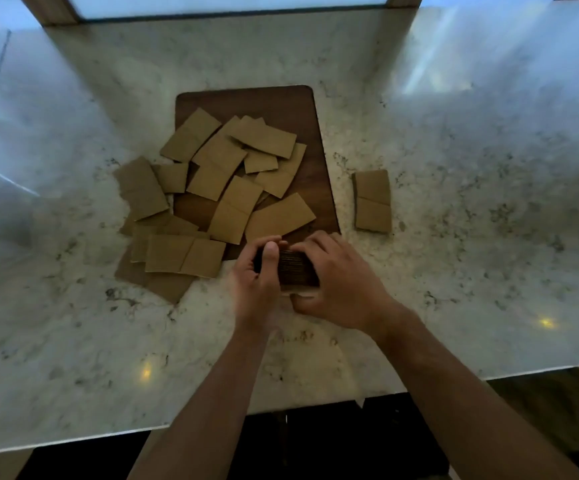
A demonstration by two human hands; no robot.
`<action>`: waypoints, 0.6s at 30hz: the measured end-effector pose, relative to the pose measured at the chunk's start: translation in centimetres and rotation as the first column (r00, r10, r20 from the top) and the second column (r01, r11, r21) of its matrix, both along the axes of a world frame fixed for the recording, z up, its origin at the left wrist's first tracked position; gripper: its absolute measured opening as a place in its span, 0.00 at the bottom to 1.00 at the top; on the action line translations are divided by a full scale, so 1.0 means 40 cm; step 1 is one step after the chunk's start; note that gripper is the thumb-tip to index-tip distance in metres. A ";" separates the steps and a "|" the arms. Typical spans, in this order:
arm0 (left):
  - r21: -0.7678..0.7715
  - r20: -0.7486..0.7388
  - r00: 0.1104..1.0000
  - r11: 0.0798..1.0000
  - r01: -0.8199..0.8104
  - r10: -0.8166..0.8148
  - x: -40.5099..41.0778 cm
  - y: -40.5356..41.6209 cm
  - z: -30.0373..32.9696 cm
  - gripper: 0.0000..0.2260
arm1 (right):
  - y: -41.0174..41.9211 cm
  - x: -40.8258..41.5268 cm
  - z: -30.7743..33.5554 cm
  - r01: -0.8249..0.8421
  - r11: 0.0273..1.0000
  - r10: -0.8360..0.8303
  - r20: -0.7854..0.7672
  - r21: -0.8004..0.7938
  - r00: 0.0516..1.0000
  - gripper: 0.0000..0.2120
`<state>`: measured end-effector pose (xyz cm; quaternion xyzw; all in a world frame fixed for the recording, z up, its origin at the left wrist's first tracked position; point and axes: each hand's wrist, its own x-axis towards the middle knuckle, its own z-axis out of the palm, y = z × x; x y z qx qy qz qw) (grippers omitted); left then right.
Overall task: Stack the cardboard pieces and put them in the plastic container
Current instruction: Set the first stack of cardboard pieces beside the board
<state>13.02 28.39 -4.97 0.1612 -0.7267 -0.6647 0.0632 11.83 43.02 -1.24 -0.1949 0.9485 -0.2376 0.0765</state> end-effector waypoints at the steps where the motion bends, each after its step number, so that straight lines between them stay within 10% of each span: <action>1: 0.003 0.016 1.000 1.000 -0.006 0.006 -0.001 0.002 0.000 0.08 | -0.010 -0.019 0.011 -0.053 0.994 0.052 0.010 0.091 0.999 0.31; 5: 0.138 0.111 0.990 0.985 -0.106 0.091 -0.023 0.013 0.033 0.12 | -0.029 -0.077 0.045 -0.062 0.983 0.041 0.122 0.174 0.992 0.30; 8: 0.159 0.095 0.977 0.966 -0.205 0.192 -0.057 0.018 0.081 0.13 | 0.051 -0.098 0.070 0.301 0.948 -0.248 0.356 -0.103 0.901 0.27; 11: 0.160 0.303 0.938 0.961 -0.224 0.168 -0.116 0.042 0.126 0.15 | 0.158 -0.121 0.066 0.774 0.490 -0.455 0.641 -0.400 0.619 0.25; 14: 0.415 0.553 0.820 0.902 -0.116 -0.149 -0.190 0.102 0.179 0.25 | 0.232 -0.156 0.054 0.908 -0.037 -0.335 0.861 -0.417 0.382 0.19; 18: 0.567 0.607 0.703 0.822 -0.056 -0.371 -0.292 0.179 0.219 0.38 | 0.264 -0.203 0.043 0.932 -0.077 -0.308 0.898 -0.354 0.315 0.24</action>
